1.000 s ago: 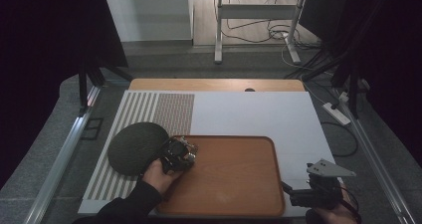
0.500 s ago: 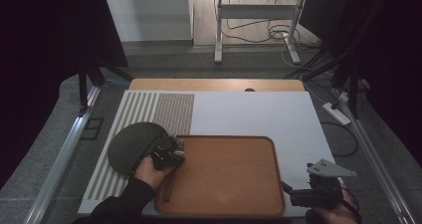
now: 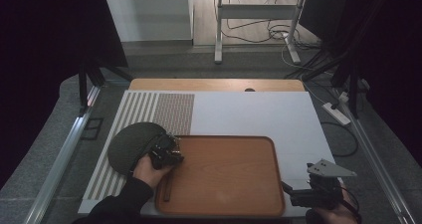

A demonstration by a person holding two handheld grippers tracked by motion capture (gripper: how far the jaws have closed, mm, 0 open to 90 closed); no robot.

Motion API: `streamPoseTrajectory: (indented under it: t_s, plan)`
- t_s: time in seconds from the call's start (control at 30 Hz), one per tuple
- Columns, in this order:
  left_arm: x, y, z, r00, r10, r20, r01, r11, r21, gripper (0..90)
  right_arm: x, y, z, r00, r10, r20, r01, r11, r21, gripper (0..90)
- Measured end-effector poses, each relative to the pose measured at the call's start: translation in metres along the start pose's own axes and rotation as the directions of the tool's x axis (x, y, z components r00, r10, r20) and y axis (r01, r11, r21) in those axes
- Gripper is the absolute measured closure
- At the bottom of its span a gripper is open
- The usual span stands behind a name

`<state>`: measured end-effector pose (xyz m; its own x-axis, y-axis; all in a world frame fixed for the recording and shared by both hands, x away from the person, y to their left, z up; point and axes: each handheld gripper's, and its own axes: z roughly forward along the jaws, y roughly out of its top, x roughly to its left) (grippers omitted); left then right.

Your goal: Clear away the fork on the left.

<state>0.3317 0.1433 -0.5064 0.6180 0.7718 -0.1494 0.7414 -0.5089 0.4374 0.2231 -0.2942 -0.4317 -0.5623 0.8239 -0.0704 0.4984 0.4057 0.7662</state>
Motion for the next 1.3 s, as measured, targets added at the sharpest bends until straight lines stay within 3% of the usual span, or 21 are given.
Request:
streamPoseTrajectory:
  t_s: [0.1,0.23,0.53,0.73,0.9,0.97,1.03,1.17,1.3]
  plan:
    - [-0.001,0.001,-0.006,0.9999,-0.009,0.01,0.01,0.9992,-0.038,63.4,0.0,0.0,0.0,1.0,0.001,-0.001,-0.001,1.0,0.0,0.3]
    - [0.0,0.0,-0.012,0.9998,-0.017,0.008,0.018,0.9983,-0.055,51.8,0.0,0.0,0.0,1.0,0.001,-0.001,-0.001,1.0,0.0,0.3]
    - [0.001,-0.004,-0.025,0.9994,0.021,0.026,-0.018,0.9957,-0.091,35.2,0.0,0.0,0.0,1.0,0.004,-0.002,-0.004,1.0,-0.002,0.3]
    - [0.008,-0.01,-0.029,0.9977,0.004,0.067,0.003,0.9948,-0.102,23.6,-0.001,0.0,0.0,1.0,0.006,-0.004,-0.006,1.0,-0.005,0.3]
    - [0.013,-0.012,-0.036,0.9938,-0.024,0.109,0.039,0.9886,-0.145,13.4,-0.001,0.0,0.0,1.0,0.006,-0.005,-0.006,1.0,-0.005,0.3]
    - [0.016,-0.013,-0.04,0.9906,-0.044,0.13,0.065,0.9846,-0.162,10.1,-0.001,0.0,0.0,1.0,0.006,-0.005,-0.006,1.0,-0.005,0.3]
    - [0.02,-0.016,-0.045,0.985,-0.021,0.171,0.049,0.9859,-0.16,4.1,-0.001,0.0,0.0,1.0,0.006,-0.004,-0.006,1.0,-0.003,0.3]
    - [0.028,-0.024,-0.055,0.9844,-0.03,0.173,0.064,0.9789,-0.194,2.4,-0.001,0.0,0.0,1.0,0.006,-0.005,-0.006,1.0,-0.003,0.4]
    - [0.033,-0.034,-0.063,0.993,0.004,0.118,0.023,0.9738,-0.226,0.0,-0.001,0.0,0.0,1.0,0.006,-0.004,-0.006,1.0,-0.002,0.3]
